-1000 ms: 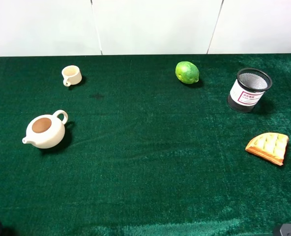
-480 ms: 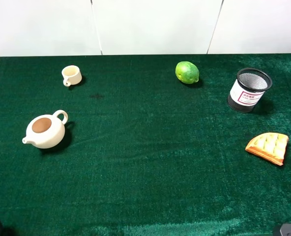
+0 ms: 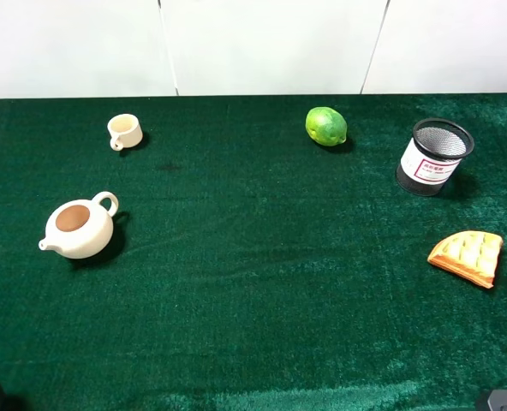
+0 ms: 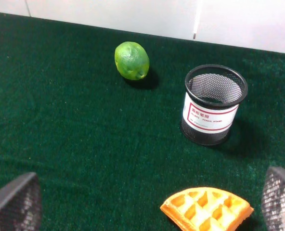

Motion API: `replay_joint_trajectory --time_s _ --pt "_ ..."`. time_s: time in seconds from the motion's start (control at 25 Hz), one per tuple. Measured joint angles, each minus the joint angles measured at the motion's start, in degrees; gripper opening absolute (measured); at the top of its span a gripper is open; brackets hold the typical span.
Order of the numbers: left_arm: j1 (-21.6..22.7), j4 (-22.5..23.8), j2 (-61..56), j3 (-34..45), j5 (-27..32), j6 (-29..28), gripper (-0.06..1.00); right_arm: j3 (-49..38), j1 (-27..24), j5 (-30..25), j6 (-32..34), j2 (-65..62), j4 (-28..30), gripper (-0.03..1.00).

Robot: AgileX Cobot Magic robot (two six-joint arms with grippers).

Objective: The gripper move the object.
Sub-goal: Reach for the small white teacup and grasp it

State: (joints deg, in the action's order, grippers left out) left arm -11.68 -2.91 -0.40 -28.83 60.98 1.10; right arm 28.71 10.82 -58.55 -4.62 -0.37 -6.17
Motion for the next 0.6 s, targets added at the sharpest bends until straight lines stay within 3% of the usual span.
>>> replay_joint_trajectory --time_s 0.36,0.6 --pt "0.0 0.0 0.0 -0.7 -4.3 0.0 0.99 0.0 0.0 0.0 0.0 0.0 0.0 0.69" --pt "0.1 4.3 4.6 -1.5 -7.1 0.0 0.99 0.0 0.0 0.0 0.0 0.0 0.0 0.69"
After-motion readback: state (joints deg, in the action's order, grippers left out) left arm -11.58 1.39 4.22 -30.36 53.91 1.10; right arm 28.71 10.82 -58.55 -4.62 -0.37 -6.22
